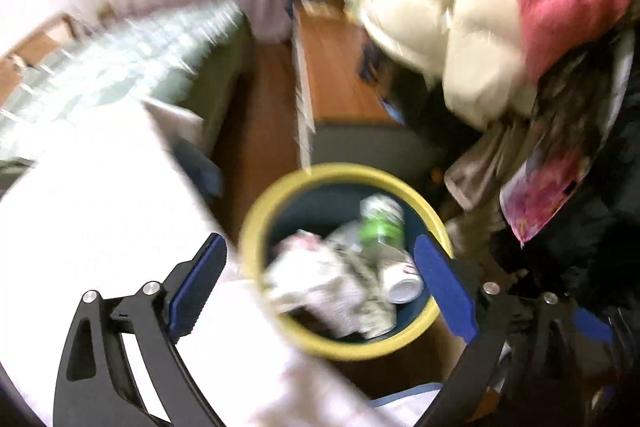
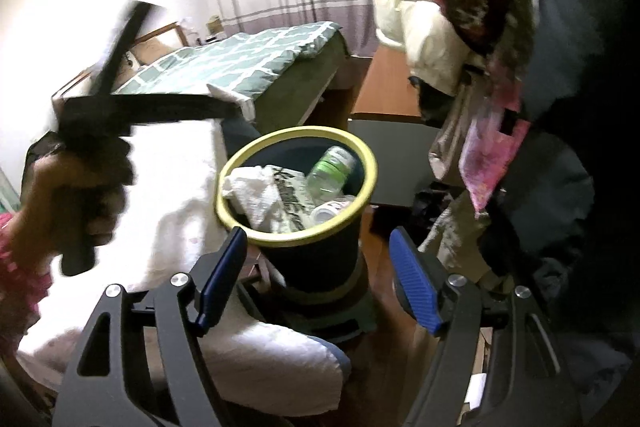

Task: Collect trash

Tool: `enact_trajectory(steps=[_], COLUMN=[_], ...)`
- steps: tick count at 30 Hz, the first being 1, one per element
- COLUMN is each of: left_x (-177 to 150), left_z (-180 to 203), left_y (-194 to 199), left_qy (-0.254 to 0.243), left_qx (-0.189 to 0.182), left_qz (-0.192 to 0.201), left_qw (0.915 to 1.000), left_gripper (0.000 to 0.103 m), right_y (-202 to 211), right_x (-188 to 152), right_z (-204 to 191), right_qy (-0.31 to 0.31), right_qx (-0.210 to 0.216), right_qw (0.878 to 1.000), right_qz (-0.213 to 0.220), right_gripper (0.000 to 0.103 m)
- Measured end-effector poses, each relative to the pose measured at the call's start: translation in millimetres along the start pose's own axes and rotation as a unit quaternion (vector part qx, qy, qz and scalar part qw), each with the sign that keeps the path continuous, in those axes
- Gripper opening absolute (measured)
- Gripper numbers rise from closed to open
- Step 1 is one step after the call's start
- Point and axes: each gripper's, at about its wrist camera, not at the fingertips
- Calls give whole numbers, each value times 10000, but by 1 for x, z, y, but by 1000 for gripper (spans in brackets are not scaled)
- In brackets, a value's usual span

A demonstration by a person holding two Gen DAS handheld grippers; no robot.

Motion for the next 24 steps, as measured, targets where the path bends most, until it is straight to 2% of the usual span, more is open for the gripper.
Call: enact_trajectory(steps=[1,4,6,8,13,14,17,24], left_x=[-9,-34,-58,-78,-141,-153,-182,-228], left_z=[-12,-42,-67,-88,-122,-128,-139,-137], left_y=[31,99,144,177,255,269,299,335], left_qy=[12,178,519,811,1309,1439,1839,2110], left_qx=[258,935,1236,1362,2213,2306,2252,2256], left_qz=[344,867,1005,1075,1329,1357,1413,1493], left_qw=[9991,9917,9859,9815,9572,9528,9463,9393], left_gripper=[98,98,98,98,98,98,98,98], right_y=[-1,-3,-2,2,20,25,34,62], right_x=[2,7,12,15,25,25,24,12], right_z=[-5,-20,-35,-47,-82,-89,-104,-116], right_qy=[67,244,429,549,937,1038,1207,1293], right_qx=[53,237,360,451,651,661,711,781], right_qw=[10000,9994,9983,9972,9919,9905,9878,9844], right_qz=[4,57,142,220,556,612,676,906], right_gripper=[70,71,72,72,79,80,82,87])
Point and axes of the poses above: each gripper's, at about its wrist camera, not at the fingertips, and y roughly against the way its jaws point, z to its right, x to its top, and after that the axes turned 2 degrees about y, right-handed
